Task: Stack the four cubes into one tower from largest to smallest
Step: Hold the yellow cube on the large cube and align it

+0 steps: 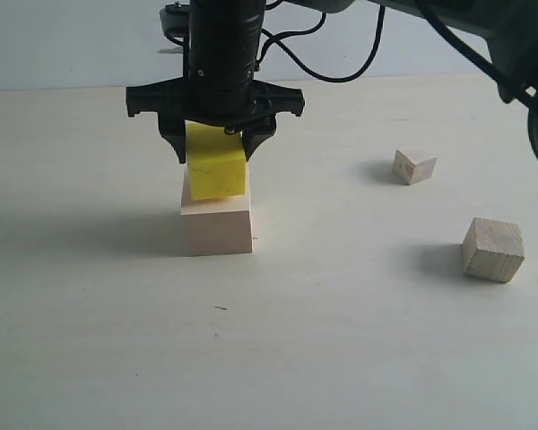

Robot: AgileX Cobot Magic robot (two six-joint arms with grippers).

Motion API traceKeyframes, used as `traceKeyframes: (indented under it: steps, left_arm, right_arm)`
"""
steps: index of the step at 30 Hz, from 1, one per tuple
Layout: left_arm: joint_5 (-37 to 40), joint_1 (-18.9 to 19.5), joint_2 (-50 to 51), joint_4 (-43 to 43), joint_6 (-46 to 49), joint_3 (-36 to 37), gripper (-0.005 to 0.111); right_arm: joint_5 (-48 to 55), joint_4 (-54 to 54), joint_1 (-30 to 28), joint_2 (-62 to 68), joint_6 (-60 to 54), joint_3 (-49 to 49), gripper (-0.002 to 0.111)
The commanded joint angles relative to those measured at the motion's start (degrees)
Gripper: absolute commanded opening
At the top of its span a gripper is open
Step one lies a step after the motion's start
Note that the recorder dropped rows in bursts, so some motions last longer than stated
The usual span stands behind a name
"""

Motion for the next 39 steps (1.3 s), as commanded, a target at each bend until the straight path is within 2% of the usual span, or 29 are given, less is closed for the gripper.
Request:
traceKeyframes:
  steps: [1, 7, 9, 16, 24, 32, 39]
  left_arm:
    - [0.0, 0.1, 0.0, -0.4, -0.2, 0.1, 0.061]
    - [0.4, 0.1, 0.0, -0.4, -0.2, 0.1, 0.061]
    - [0.4, 0.1, 0.0, -0.4, -0.2, 0.1, 0.061]
    - [0.4, 0.1, 0.0, -0.4, -0.2, 0.1, 0.061]
    - [0.6, 0.1, 0.0, -0.4, -0.2, 0.1, 0.061]
    - [0.5, 0.1, 0.0, -0.4, -0.1, 0.1, 0.061]
    - [0.6, 0.1, 0.0, -0.4, 0.0, 0.1, 0.061]
  right_arm:
    - [-0.3, -0.4, 0.0, 1.2, 0.3, -0.4, 0.000]
    - [-0.3, -0.4, 0.0, 1.7, 1.0, -0.4, 0.002]
    - [-0.3, -0.8, 0.0, 1.7, 1.0, -0.4, 0.007]
    - [-0.3, -0.8, 0.0, 1.7, 3.2, -0.4, 0.039]
    - [-0.3, 0.3, 0.0, 1.7, 2.8, -0.4, 0.043]
    - [-0.3, 0.7, 0.0, 1.7, 1.6, -0.4, 0.059]
    - [-1.1, 3.2, 0.0, 1.5, -0.2, -0.4, 0.060]
